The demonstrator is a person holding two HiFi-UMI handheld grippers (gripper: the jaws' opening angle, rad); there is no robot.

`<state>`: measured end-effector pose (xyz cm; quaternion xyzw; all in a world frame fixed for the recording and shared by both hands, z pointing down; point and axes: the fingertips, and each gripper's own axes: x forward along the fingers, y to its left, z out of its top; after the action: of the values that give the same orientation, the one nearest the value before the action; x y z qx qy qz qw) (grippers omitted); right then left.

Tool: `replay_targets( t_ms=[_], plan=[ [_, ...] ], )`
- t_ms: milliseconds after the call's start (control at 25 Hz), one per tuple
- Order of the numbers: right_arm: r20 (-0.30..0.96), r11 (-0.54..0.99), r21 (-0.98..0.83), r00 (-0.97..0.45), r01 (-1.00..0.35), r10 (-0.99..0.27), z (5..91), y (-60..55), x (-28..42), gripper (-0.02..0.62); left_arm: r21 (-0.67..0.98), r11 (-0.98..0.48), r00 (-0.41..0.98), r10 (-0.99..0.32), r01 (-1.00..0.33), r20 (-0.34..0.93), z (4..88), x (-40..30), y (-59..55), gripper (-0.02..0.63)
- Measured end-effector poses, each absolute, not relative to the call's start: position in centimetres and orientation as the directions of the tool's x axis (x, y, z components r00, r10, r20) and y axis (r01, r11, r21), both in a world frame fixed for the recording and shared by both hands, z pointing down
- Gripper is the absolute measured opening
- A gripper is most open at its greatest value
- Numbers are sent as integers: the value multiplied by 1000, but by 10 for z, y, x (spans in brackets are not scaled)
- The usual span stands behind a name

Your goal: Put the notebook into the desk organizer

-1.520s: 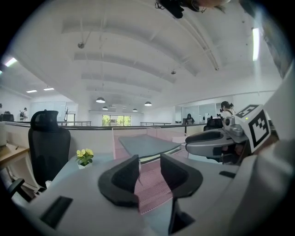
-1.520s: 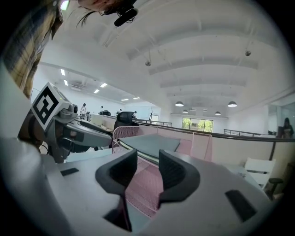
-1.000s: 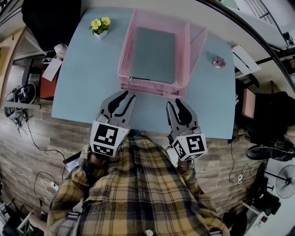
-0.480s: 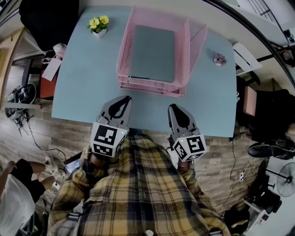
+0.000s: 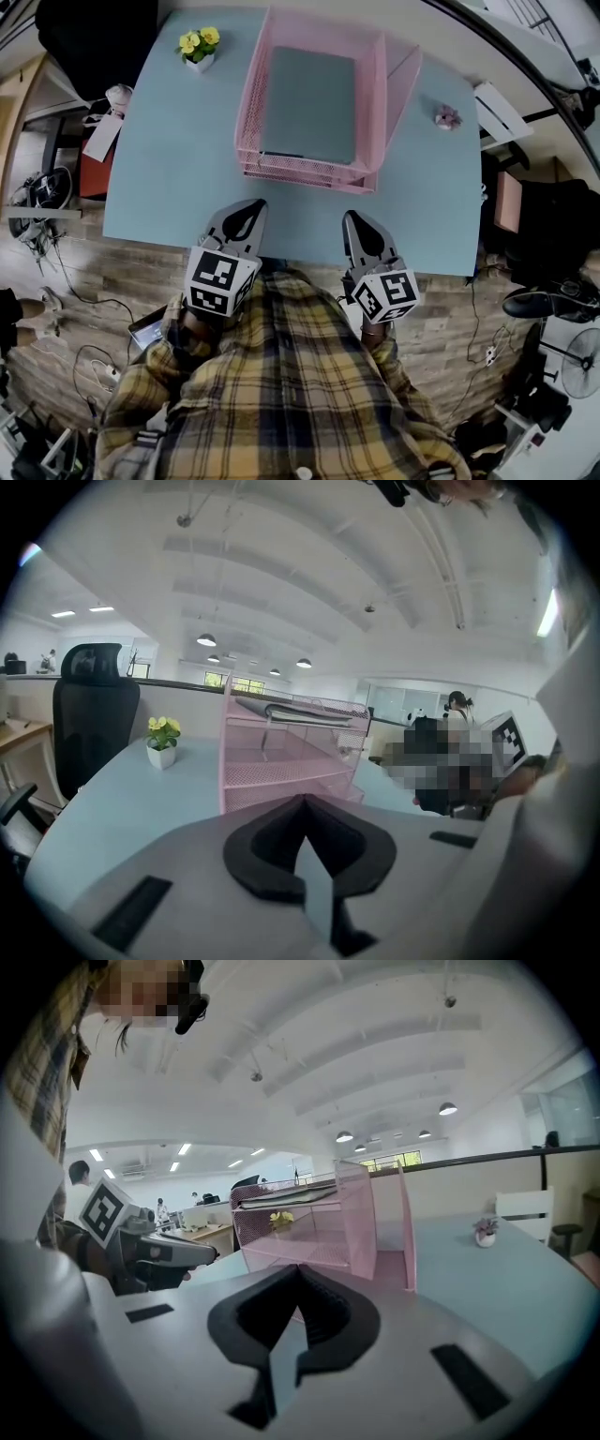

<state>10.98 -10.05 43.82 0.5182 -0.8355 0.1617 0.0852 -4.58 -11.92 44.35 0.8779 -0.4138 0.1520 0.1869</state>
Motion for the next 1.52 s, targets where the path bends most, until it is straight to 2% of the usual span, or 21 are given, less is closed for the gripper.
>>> replay_targets(
  t_ms=[1520],
  plan=[
    [300,392,-159,-423,-906,-855,435,-104,116,2,212,-571,603,-686,-793,408,442,-50,-121,-8]
  ],
)
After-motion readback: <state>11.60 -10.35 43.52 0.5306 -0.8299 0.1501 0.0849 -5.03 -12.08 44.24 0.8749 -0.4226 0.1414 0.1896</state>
